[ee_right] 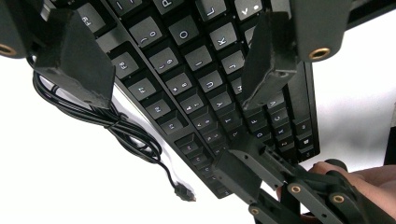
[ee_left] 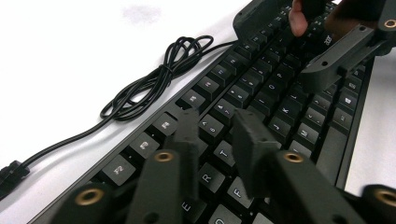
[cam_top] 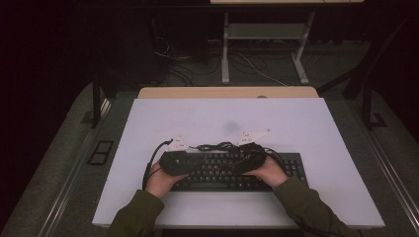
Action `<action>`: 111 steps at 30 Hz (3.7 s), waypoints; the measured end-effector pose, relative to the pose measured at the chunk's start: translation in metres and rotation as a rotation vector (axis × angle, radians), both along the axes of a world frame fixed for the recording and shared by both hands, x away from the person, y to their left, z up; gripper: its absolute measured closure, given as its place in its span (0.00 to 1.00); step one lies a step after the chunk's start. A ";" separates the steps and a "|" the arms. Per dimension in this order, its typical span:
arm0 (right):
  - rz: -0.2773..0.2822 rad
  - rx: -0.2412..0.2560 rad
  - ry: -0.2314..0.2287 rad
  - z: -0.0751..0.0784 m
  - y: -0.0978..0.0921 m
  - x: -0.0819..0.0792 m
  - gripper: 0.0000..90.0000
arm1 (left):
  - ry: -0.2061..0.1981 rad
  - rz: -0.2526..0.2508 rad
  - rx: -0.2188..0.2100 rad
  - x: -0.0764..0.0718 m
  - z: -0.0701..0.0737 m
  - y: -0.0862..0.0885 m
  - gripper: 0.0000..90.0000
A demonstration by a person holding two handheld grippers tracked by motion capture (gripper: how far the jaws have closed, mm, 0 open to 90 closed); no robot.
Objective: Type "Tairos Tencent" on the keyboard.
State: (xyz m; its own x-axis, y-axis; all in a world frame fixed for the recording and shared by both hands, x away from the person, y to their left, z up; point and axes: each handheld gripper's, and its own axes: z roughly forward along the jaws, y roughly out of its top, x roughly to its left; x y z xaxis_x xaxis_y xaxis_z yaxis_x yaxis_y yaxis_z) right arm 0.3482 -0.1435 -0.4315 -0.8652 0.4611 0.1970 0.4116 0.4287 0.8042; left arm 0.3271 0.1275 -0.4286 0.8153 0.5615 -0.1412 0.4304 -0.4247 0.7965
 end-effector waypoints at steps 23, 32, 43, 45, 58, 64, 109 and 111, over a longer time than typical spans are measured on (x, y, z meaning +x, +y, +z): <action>0.000 -0.002 0.000 0.000 0.001 -0.001 0.29 | 0.042 -0.027 0.065 0.000 -0.005 -0.001 0.99; 0.002 -0.004 -0.001 0.000 0.001 -0.001 0.29 | 0.045 -0.031 0.073 0.001 -0.007 0.001 0.99; 0.000 -0.004 -0.002 0.001 0.001 -0.001 0.29 | 0.056 -0.028 0.057 0.002 -0.009 0.002 0.99; 0.001 -0.004 -0.003 0.001 0.001 -0.001 0.29 | 0.056 -0.029 0.059 0.002 -0.009 0.002 0.99; -0.001 0.002 -0.007 0.002 0.000 -0.001 0.29 | 0.034 -0.033 0.029 -0.001 0.000 0.004 0.99; -0.002 0.007 -0.014 0.004 -0.001 -0.001 0.29 | 0.027 -0.039 0.011 -0.003 0.004 0.008 0.98; 0.060 -0.002 0.010 0.009 -0.007 -0.003 0.98 | -0.004 0.065 -0.014 -0.014 0.003 0.024 0.16; 0.063 -0.010 0.017 0.008 -0.007 -0.004 0.99 | -0.005 0.065 -0.013 -0.014 0.002 0.025 0.16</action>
